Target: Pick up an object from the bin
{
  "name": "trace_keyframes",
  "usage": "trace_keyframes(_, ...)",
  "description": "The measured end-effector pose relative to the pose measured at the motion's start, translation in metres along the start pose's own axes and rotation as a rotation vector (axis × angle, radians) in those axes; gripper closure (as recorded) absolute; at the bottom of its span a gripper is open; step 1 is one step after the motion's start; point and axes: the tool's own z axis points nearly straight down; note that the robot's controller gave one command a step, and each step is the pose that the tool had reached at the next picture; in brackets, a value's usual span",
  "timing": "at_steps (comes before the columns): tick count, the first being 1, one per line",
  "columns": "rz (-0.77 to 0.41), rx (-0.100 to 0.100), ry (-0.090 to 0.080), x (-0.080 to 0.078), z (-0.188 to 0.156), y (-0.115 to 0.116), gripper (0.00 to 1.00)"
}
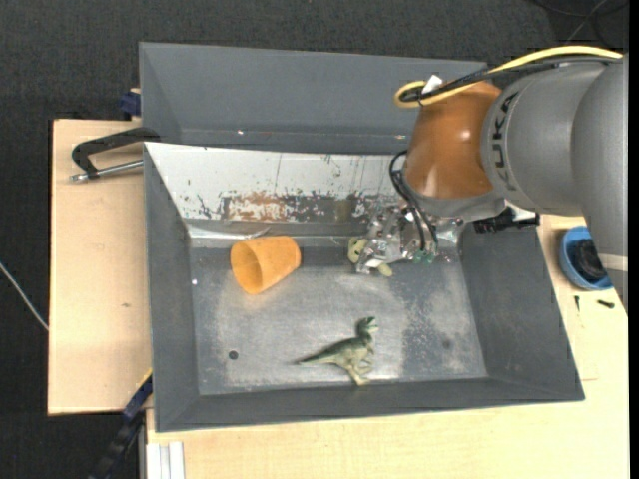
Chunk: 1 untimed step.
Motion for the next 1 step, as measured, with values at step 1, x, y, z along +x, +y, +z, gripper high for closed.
trace_keyframes(1,-0.001,0.003,0.015,-0.0044,-0.0475,0.0020,1.00)
